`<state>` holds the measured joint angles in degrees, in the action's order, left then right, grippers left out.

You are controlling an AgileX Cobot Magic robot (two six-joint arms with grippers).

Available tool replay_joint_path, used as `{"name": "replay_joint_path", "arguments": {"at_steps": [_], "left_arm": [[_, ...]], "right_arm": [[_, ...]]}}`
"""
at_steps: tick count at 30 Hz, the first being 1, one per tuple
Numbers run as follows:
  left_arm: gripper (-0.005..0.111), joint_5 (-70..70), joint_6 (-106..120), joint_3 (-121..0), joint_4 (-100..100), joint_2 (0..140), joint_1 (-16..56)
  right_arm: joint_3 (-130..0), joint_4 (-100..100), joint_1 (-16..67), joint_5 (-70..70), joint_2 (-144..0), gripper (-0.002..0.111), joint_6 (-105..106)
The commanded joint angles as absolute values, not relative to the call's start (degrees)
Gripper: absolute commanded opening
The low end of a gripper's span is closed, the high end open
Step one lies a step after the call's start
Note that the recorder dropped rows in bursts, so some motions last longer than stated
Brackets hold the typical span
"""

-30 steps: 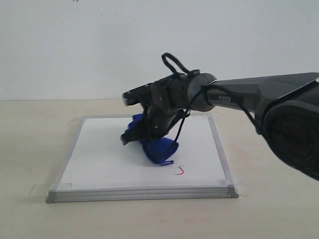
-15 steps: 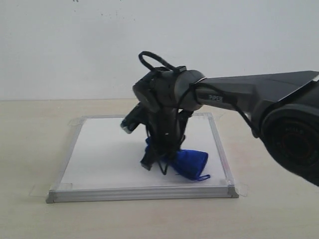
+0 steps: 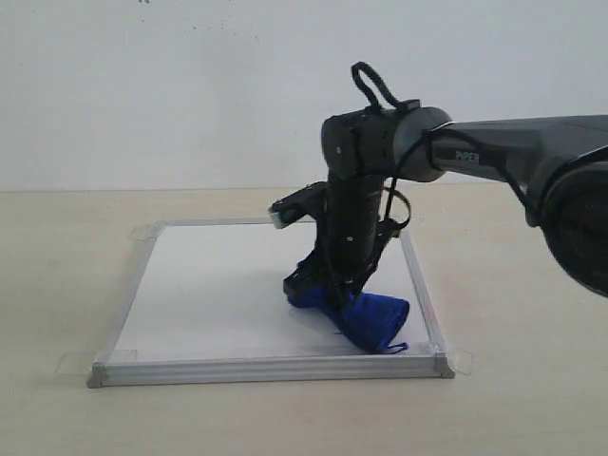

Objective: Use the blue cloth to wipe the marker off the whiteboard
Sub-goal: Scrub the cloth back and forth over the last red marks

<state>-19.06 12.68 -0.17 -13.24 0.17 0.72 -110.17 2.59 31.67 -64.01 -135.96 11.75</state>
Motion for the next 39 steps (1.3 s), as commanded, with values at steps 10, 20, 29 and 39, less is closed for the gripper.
{"name": "replay_joint_path", "arguments": {"at_steps": [10, 20, 29, 39], "left_arm": [[0.004, -18.93, 12.98, 0.00, -13.15, 0.00, 0.58], [0.004, -18.93, 12.98, 0.00, -13.15, 0.00, 0.58], [0.004, -18.93, 12.98, 0.00, -13.15, 0.00, 0.58], [0.004, -18.93, 12.98, 0.00, -13.15, 0.00, 0.58]], "right_arm": [[-108.43, -1.68, 39.33, -69.96, -138.48, 0.000, 19.28], [-107.09, -13.87, 28.40, -69.96, -137.94, 0.000, 1.42], [-107.09, 0.00, 28.17, -69.96, -137.29, 0.000, 0.40], [-108.31, 14.74, 39.99, -52.32, -137.74, 0.000, 10.60]]}}
